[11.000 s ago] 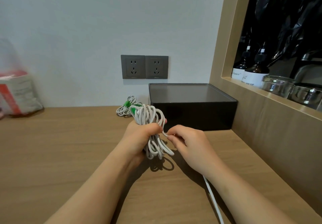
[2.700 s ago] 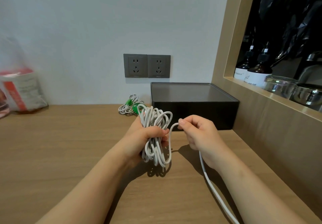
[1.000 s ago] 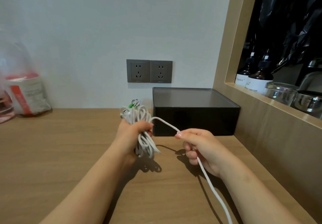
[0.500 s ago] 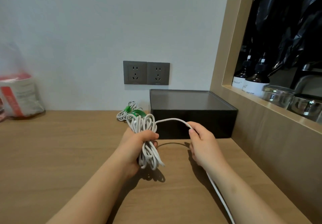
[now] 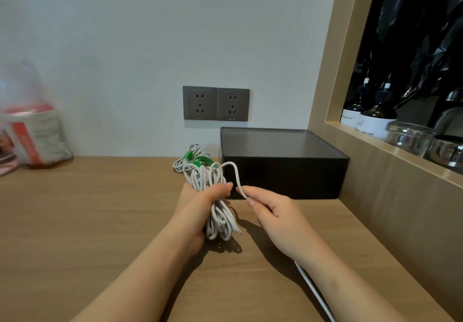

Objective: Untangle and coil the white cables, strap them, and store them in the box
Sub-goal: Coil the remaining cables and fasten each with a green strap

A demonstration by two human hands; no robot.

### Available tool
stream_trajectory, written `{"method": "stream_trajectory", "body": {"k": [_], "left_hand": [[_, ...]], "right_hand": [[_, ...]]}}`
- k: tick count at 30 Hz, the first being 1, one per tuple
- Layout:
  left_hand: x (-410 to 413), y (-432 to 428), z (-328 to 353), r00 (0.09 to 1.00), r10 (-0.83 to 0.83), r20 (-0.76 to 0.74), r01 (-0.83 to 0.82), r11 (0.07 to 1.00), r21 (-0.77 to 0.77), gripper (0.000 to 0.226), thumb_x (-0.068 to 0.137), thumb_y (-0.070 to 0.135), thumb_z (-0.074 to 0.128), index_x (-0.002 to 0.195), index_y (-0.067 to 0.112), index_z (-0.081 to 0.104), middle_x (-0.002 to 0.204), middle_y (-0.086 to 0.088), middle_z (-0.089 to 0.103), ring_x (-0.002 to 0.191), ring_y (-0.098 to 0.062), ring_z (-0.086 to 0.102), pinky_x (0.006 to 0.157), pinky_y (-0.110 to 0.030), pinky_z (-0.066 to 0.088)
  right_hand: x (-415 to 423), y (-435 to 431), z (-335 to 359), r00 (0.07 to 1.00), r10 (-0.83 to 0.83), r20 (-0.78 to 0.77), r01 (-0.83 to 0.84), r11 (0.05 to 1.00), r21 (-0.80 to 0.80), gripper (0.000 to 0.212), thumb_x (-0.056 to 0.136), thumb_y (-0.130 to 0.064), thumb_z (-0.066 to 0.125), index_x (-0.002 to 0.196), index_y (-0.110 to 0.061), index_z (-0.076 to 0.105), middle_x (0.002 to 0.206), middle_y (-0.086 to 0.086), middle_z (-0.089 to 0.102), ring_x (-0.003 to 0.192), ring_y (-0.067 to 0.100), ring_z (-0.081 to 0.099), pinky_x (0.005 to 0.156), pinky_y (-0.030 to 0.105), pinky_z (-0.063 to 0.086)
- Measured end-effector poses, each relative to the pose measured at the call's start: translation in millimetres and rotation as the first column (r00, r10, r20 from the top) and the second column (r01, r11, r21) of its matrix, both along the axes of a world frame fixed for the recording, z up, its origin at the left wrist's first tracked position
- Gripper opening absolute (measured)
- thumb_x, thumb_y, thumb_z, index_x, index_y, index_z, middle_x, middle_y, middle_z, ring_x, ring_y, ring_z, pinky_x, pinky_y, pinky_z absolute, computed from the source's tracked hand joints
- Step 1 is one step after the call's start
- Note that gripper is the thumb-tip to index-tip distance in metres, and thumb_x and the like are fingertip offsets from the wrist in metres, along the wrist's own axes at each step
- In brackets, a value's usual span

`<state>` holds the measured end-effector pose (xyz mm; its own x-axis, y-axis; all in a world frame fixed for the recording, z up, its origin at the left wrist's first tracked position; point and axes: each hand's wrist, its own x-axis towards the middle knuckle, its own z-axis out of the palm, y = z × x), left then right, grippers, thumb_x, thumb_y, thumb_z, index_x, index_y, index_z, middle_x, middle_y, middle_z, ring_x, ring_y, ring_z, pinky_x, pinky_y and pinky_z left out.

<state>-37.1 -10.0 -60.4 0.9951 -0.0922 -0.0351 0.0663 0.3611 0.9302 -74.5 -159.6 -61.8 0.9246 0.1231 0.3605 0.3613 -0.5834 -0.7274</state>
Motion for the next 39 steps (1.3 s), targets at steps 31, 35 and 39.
{"method": "stream_trajectory", "body": {"k": [31,35,39], "left_hand": [[26,26,4,0.949,0.200,-0.244,-0.289,0.862,-0.417,0.007,0.084,0.001,0.058,0.081,0.004,0.052,0.053,-0.005,0.057,0.043,-0.017,0.062,0.051,-0.035,0.059],[25,26,8,0.971,0.107,-0.216,-0.197,0.870,-0.453,0.015,0.085,0.002,0.055,0.072,0.007,0.050,0.053,-0.004,0.056,0.046,-0.016,0.061,0.047,-0.029,0.056],[28,32,7,0.970,0.092,-0.225,-0.193,0.856,-0.480,0.018,0.084,0.004,0.054,0.067,0.009,0.049,0.053,-0.002,0.053,0.043,-0.013,0.056,0.048,-0.022,0.053]], "right_hand": [[-6,7,10,0.972,0.068,-0.226,-0.067,0.998,0.010,0.012,0.091,-0.028,0.055,0.083,-0.031,0.063,0.062,-0.009,0.056,0.056,-0.002,0.051,0.057,0.012,0.042],[-7,3,10,0.965,0.084,-0.249,-0.077,0.996,0.036,0.015,0.092,-0.032,0.051,0.088,-0.030,0.066,0.055,-0.010,0.054,0.052,-0.002,0.049,0.054,0.011,0.041],[-10,1,17,0.922,0.167,-0.349,-0.148,0.986,0.081,0.015,0.091,-0.033,0.053,0.087,-0.035,0.067,0.055,-0.011,0.055,0.053,-0.003,0.050,0.056,0.011,0.041]]}}
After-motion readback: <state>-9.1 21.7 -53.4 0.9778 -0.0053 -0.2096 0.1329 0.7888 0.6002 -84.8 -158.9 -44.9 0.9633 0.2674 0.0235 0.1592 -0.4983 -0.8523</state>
